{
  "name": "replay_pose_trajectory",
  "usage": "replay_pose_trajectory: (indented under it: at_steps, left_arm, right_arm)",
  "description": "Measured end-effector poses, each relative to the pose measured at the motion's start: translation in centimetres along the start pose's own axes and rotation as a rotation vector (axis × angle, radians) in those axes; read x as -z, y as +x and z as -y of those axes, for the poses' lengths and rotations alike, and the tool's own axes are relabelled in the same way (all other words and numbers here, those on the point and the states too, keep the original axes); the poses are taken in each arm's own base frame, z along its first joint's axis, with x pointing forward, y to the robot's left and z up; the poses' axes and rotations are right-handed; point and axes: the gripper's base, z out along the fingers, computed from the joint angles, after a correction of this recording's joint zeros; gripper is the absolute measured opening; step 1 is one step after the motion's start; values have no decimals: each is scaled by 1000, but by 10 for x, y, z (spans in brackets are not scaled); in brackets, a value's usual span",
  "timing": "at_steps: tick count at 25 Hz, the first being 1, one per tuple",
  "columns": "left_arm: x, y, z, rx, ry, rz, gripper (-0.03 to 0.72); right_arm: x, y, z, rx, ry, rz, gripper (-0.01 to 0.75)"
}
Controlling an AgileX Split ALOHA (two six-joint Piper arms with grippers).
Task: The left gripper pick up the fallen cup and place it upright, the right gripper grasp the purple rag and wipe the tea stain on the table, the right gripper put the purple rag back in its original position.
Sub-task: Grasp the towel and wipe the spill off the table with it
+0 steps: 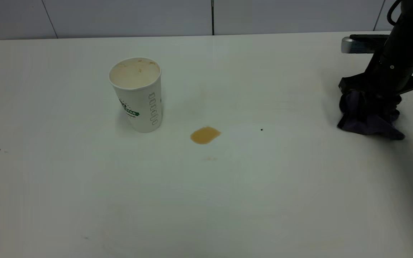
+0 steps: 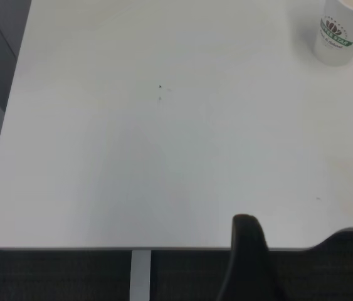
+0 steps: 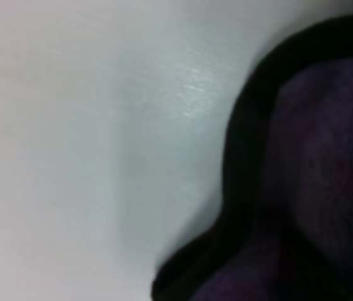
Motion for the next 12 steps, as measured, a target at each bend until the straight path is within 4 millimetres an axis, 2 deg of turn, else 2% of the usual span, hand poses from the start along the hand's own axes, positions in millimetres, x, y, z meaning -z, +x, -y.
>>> replay_pose_trajectory:
  at_steps: [2,5,12]
  left_arm:
    - [0,0,0,0,0,0,542]
    - [0,0,0,0,0,0,542]
    - [0,0,0,0,0,0,542]
  right_arm:
    - [-1,0,-9,23,-36,4,66]
    - [-5,0,-39,52,-106,16,66]
    - [-11,6,-134,193,-192,64,66]
